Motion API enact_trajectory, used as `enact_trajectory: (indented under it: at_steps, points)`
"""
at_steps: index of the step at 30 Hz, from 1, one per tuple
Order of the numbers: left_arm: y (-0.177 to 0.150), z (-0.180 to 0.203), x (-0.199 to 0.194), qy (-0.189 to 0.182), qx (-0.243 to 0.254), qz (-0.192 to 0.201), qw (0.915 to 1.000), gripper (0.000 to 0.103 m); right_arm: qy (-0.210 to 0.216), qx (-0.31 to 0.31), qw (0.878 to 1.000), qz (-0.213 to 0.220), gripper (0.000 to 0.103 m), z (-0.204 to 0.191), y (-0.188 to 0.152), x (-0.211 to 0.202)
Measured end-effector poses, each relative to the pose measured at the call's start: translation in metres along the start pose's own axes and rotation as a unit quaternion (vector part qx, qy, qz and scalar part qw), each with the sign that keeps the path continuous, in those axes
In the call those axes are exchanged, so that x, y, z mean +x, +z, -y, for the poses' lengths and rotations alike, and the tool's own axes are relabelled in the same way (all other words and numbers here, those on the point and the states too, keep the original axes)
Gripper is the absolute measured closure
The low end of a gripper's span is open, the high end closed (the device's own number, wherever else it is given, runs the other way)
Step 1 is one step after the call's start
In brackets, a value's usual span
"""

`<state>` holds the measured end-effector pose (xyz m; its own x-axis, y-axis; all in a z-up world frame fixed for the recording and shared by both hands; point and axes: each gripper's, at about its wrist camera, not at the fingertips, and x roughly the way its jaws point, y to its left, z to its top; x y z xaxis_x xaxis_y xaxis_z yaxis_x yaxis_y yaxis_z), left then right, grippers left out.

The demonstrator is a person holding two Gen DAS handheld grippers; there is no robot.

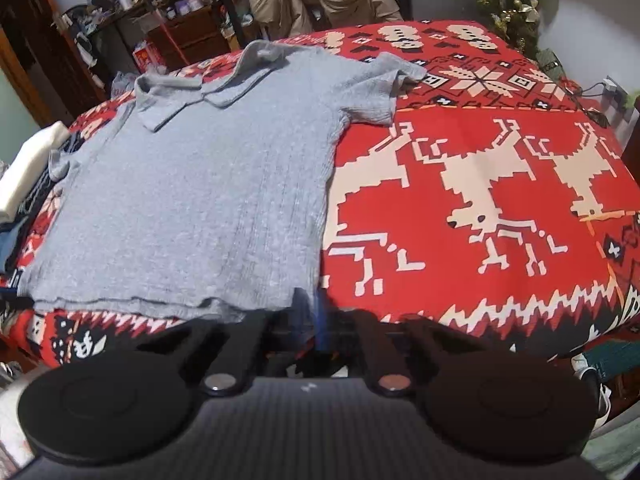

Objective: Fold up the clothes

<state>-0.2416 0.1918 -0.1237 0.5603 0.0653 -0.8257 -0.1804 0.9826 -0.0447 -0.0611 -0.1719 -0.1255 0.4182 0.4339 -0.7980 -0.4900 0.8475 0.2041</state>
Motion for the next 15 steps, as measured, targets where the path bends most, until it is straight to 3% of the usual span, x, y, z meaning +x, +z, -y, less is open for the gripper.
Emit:
enact_trajectory:
  at_steps: [3,11,13,15]
  points:
    - [-0.004,-0.004,-0.012,0.006,0.010,0.014,0.9998,0.099,-0.012,-0.007,1.000,0.007,0.100,0.004,-0.001,-0.012]
    - [-0.009,-0.001,0.006,0.030,0.031,-0.017,0.9989,0.098,-0.010,-0.003,1.000,-0.003,0.099,0.015,-0.004,-0.008]
    - [-0.006,0.000,0.006,0.031,0.031,-0.025,0.9987,0.095,-0.004,0.002,1.000,-0.002,0.096,0.016,-0.004,-0.009]
    - [-0.004,0.001,0.003,0.031,0.039,-0.026,0.9984,0.082,0.000,0.003,1.000,0.003,0.091,0.017,-0.005,-0.015]
